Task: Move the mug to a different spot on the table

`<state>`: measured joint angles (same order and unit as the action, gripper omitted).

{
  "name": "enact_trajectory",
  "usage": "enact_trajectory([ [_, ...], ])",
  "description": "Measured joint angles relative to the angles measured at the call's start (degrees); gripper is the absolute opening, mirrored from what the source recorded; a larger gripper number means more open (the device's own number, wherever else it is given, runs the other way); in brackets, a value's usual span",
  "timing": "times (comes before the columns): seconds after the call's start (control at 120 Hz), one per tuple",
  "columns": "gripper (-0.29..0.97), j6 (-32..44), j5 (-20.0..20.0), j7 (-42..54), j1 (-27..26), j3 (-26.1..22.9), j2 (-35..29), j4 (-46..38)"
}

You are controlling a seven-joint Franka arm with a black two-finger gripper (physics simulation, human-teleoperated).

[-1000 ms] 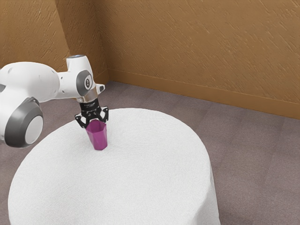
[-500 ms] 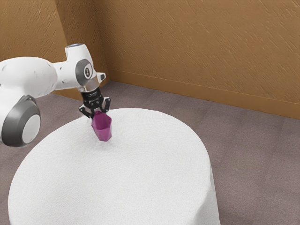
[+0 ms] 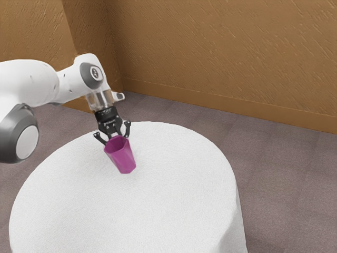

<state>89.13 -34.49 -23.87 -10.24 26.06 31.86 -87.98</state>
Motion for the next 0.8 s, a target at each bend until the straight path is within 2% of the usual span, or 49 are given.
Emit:
enact_trajectory([
  [0.133,0.05,-0.9,7.3,-0.8,-2.0,-5.8,-5.5,-7.4],
  [0.325,0.05,6.2,14.5,-1.8,-2.8,-8.1,-7.2,-13.4],
  [0.508,0.05,11.2,16.5,-2.6,-2.7,-7.0,-8.5,-17.1],
  [0.8,0.05,15.6,16.6,-3.6,-2.3,-4.7,-8.8,-19.6],
])
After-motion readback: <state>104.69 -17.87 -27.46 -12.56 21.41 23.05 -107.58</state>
